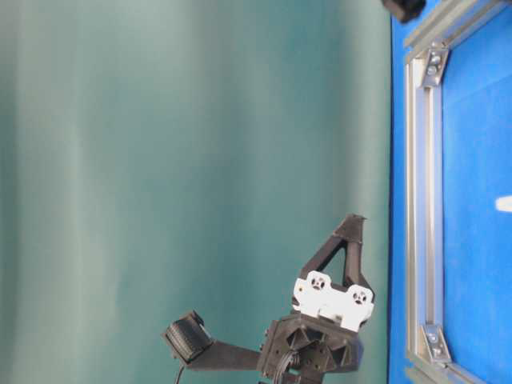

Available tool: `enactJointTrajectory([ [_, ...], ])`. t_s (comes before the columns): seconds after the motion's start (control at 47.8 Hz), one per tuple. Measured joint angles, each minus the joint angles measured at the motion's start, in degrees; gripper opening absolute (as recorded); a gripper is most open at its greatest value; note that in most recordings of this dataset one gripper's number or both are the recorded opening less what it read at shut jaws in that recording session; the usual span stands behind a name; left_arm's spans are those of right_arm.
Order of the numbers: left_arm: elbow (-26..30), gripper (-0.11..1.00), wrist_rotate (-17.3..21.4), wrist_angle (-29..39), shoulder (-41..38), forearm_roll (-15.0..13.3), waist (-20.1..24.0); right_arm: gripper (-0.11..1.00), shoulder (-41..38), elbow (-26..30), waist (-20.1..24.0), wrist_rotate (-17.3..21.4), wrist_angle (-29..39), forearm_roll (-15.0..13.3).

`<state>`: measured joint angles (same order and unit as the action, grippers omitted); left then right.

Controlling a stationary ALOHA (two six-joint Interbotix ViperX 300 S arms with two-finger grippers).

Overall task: Insert the wire through the string loop located in the center.
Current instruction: 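Lift and carry the cable plug with the right gripper toward the white loop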

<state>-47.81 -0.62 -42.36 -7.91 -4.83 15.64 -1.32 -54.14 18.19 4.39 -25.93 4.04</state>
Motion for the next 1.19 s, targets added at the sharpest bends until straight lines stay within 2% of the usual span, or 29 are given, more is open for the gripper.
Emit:
enactJointTrajectory([
  [0.188, 0.00, 0.00, 0.00, 0.00, 0.00, 0.00, 0.00, -0.03, 1.14, -1.85, 0.00, 0.00, 0.00, 0.00],
  [0.523, 0.00, 0.00, 0.00, 0.00, 0.00, 0.00, 0.00, -0.03, 1.23, -1.93, -0.44, -0.09, -0.35, 0.00],
  [0.941, 0.00, 0.00, 0.00, 0.00, 0.00, 0.00, -0.26, -0.03, 1.85, -2.72, -7.56, -0.18, -0.70, 0.00],
  [1.192, 0.00, 0.00, 0.00, 0.00, 0.00, 0.00, -0.26, -0.03, 1.93, -2.81, -9.58, -0.18, -1.76, 0.00],
])
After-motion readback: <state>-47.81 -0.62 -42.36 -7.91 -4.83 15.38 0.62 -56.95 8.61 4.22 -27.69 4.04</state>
